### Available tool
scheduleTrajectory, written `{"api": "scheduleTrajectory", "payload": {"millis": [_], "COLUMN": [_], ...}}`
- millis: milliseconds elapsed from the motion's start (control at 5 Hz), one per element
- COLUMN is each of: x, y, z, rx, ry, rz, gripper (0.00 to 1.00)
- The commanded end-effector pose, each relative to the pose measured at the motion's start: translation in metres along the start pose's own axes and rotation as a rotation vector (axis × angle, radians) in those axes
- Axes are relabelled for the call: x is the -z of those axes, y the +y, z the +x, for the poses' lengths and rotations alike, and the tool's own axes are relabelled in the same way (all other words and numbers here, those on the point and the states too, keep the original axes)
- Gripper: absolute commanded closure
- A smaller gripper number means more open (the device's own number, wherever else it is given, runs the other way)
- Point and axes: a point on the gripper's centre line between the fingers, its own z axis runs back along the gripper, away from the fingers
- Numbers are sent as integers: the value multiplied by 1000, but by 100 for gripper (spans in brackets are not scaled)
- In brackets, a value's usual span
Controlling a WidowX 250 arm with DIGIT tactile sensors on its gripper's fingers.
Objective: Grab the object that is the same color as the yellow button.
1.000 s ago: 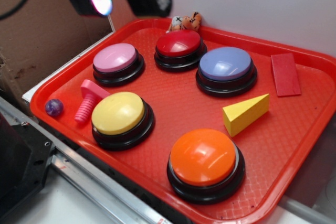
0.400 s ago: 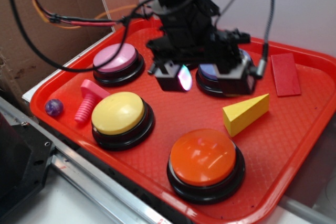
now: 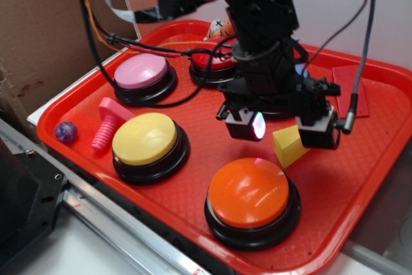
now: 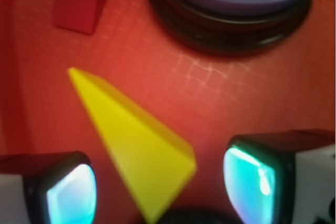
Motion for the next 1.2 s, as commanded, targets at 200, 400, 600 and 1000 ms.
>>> {"api": "scheduleTrajectory", "payload": {"millis": [200, 400, 600, 1000], "x": [-7, -29, -80, -152], "y": [-5, -1, 10, 57], "z": [10, 16, 32, 52], "rx": [19, 29, 131, 73], "ry": [15, -19, 40, 3], "rz": [-6, 41, 67, -31], "gripper": [100, 100, 100, 100]}}
